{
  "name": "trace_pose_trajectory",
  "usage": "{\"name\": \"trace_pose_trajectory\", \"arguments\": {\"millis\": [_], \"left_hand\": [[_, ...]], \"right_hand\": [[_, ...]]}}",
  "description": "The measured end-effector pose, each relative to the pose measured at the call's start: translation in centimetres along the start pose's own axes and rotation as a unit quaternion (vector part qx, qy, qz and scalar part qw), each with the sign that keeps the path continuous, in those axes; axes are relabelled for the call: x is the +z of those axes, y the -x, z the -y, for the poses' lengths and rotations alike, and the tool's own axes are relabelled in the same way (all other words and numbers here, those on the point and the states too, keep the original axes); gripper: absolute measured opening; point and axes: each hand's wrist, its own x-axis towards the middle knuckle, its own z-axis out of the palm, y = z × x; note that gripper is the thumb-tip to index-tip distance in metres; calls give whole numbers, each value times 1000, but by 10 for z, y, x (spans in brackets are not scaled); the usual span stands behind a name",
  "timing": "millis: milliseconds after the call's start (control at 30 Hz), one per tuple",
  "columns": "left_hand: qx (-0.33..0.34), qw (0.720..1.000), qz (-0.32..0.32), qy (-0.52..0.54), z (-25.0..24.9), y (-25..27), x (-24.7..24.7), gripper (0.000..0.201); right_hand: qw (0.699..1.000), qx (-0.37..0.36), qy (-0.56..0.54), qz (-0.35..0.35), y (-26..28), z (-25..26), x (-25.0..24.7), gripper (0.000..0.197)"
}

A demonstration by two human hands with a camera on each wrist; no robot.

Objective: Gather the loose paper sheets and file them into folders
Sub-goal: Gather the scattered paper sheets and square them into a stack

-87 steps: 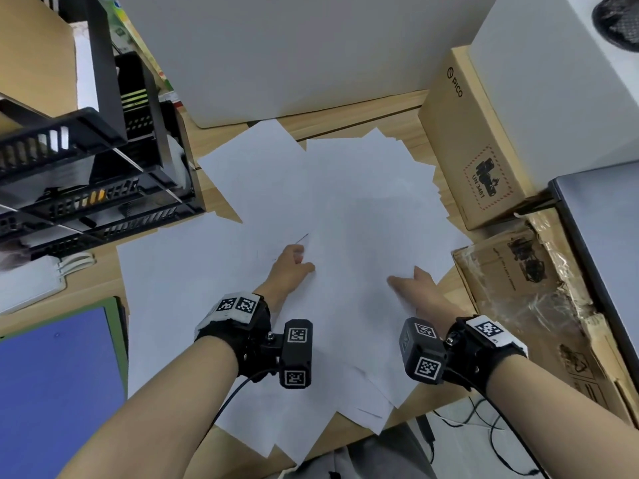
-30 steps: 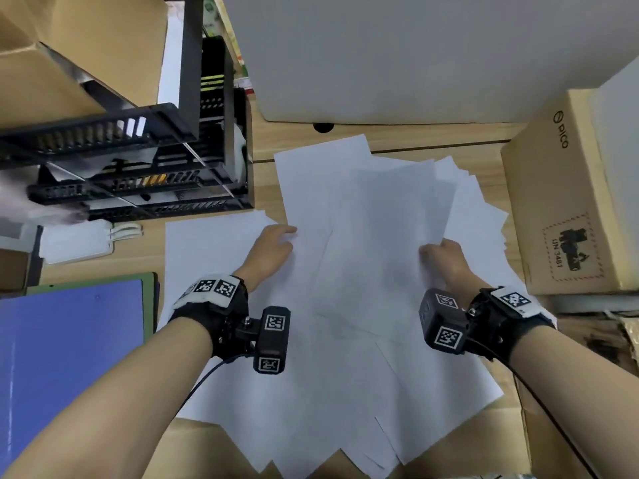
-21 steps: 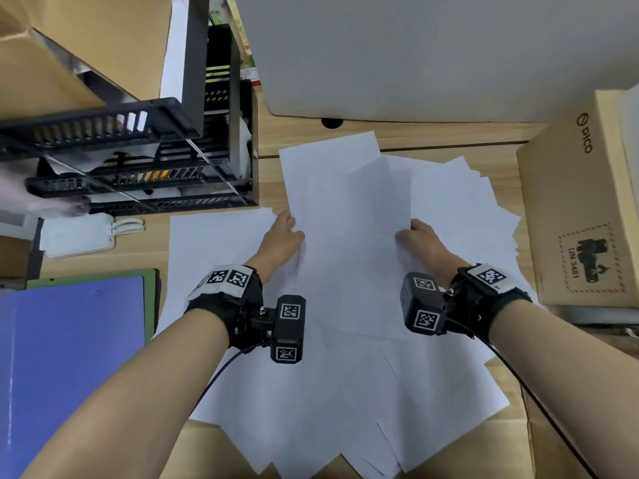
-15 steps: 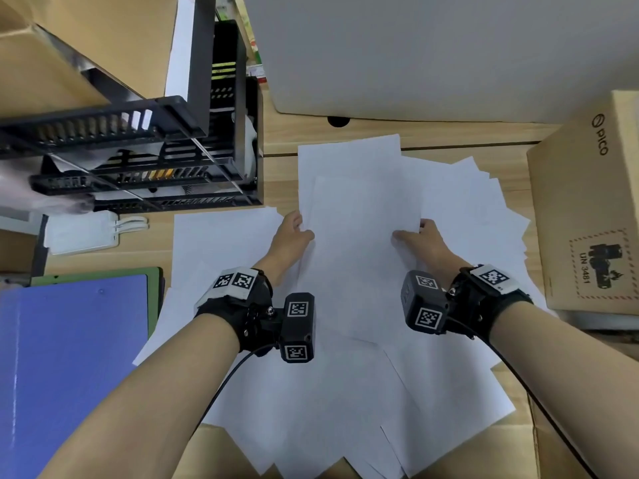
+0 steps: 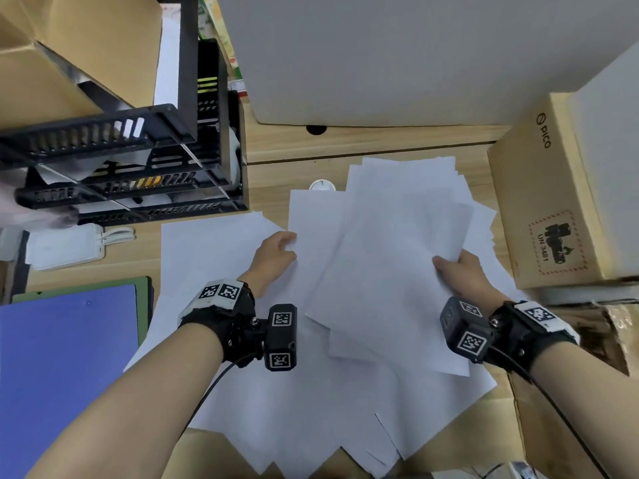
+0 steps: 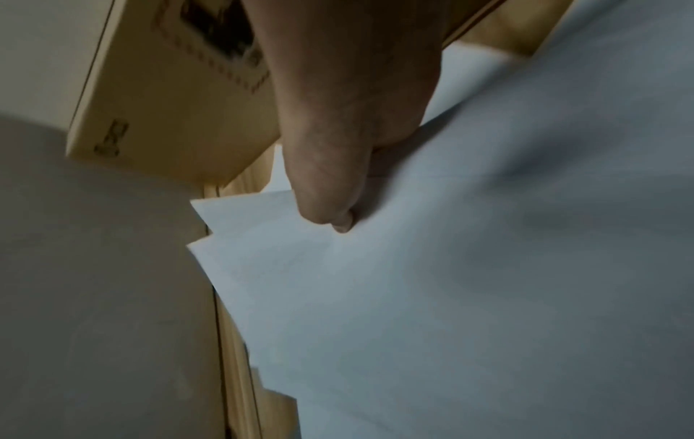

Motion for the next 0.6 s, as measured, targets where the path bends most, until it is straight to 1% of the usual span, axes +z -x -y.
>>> {"name": "trace_pose_trajectory", "arguments": {"millis": [67,167,233,300,367,433,500,567,600], "left_hand": [[1,1000,16,-6,7,6,-3,44],[-10,998,59,32,8,23,-7,31],[-9,990,106,94,5,40,-8,30],[-2,975,157,159,0,59,-8,28],[24,967,195,163,-3,75,-8,32],[50,973,196,115,0,84,-8,36],[65,981,167,68,8,89,-12,35],[55,987,139,55,22,94,-19,32],[44,989,133,53,29,100,-24,31]], "right_hand": [[1000,9,-15,-19,7,-13,-7,33],[999,-2,-33,-11,23,-21,-10,33],[999,-11,-42,13,35,-22,-9,23],[997,-25,-45,49,51,-18,-3,13],[995,-32,-48,82,62,-16,5,19],[992,-22,-51,113,72,-14,16,27],[989,-11,-46,141,82,-9,28,33],[985,-2,-22,170,98,0,41,40],[983,0,-1,184,105,4,47,39]]}}
